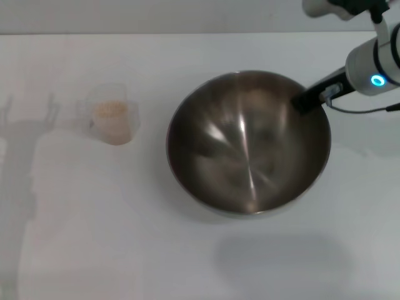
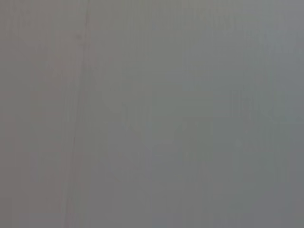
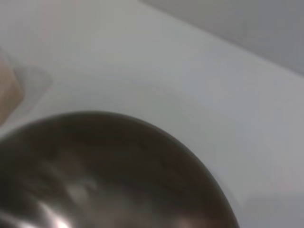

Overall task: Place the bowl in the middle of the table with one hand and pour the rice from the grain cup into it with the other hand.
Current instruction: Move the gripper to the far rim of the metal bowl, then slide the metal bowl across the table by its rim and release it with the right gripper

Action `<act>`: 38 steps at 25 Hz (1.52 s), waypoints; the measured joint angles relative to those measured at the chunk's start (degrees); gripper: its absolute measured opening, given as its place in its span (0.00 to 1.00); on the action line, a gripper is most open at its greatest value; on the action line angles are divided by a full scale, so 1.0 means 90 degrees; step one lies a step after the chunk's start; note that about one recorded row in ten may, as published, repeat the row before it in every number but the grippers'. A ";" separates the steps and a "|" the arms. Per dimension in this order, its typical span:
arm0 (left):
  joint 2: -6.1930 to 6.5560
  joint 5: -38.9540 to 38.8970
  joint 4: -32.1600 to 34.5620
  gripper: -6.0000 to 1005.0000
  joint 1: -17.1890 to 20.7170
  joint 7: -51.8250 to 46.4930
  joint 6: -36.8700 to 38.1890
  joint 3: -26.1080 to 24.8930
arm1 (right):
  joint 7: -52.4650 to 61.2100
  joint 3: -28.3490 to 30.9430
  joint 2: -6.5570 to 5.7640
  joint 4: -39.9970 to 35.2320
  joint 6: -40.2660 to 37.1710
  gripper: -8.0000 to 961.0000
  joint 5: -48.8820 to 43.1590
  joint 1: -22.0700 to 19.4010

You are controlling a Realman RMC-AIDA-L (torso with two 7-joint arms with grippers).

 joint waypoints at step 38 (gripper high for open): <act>0.0000 0.0042 -0.0065 0.82 0.0065 -0.0009 0.0005 0.0027 | -0.0063 -0.0064 -0.0026 -0.1523 -0.1419 0.02 0.0694 0.0576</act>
